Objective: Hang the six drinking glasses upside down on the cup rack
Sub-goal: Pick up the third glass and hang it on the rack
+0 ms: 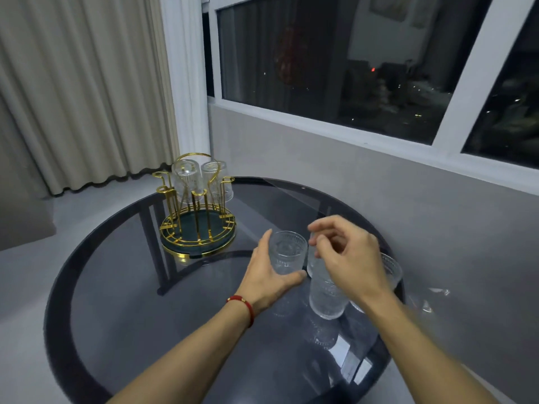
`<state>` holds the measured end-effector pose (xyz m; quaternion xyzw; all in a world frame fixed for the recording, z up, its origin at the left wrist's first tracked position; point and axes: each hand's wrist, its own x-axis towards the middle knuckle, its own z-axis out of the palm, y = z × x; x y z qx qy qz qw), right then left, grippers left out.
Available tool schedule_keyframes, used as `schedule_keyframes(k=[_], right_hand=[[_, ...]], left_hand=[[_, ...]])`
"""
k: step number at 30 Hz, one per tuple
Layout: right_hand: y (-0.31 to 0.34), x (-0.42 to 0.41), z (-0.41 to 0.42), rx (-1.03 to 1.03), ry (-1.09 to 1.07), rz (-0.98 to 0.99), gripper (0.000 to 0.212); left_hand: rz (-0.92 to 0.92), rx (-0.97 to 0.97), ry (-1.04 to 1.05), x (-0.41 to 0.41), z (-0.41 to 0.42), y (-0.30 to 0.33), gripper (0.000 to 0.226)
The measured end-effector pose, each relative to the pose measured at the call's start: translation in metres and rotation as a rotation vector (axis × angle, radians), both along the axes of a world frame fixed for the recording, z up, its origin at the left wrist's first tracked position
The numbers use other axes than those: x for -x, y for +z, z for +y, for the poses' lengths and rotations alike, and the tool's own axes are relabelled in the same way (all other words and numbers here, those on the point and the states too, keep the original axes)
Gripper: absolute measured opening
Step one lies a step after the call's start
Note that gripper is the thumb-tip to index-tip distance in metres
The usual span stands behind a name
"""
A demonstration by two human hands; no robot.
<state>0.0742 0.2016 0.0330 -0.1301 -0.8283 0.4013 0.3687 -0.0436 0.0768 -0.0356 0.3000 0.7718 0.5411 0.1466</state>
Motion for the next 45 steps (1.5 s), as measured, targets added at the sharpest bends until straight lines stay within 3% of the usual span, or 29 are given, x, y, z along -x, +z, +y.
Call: schedule_keyframes(k=[2,7,11,19,23,25,28,31,33,36,38,41,45], right_hand=[[-0.005,-0.005,0.006,-0.008,-0.013,-0.014,0.024],[-0.009,-0.012,0.012,0.022,-0.053,0.006,0.024],[-0.009,-0.012,0.006,0.019,-0.052,0.000,0.022],[-0.014,0.014,-0.041,0.185,0.230,-0.144,0.022],[-0.030,0.046,-0.067,0.181,0.160,-0.271,0.049],[-0.033,0.060,-0.076,0.307,0.192,-0.317,0.056],[-0.039,0.079,-0.085,0.718,0.368,-0.279,0.053],[-0.038,0.088,-0.088,0.905,0.457,-0.156,0.042],[-0.036,0.092,-0.086,0.805,0.387,-0.117,0.044],[-0.020,0.089,-0.075,0.382,0.238,-0.132,0.052],[0.001,0.089,-0.069,0.214,0.270,-0.106,0.058],[0.041,0.103,-0.067,0.104,0.325,-0.071,0.066],[0.088,0.165,-0.086,-0.109,0.320,-0.022,0.069]], left_hand=[[-0.049,-0.013,0.015,0.001,0.008,-0.001,0.121],[0.055,0.009,0.147,0.010,0.025,-0.005,0.093],[0.099,-0.012,0.228,0.017,0.022,-0.001,0.087],[0.064,-0.231,0.466,0.030,-0.049,0.031,0.077],[-0.041,-0.298,0.466,0.036,-0.082,0.032,0.073],[-0.135,-0.357,0.422,0.037,-0.088,0.032,0.074],[-0.390,-0.523,0.327,0.040,-0.089,0.030,0.084],[-0.440,-0.565,0.264,0.049,-0.091,0.026,0.083],[-0.368,-0.459,0.229,0.059,-0.098,0.020,0.078],[-0.196,-0.227,0.233,0.077,-0.110,0.005,0.065],[0.078,-0.040,0.260,0.094,-0.118,-0.013,0.046],[0.414,0.334,0.202,0.108,-0.116,-0.039,0.054],[0.563,0.510,0.203,0.110,-0.110,-0.059,0.067]])
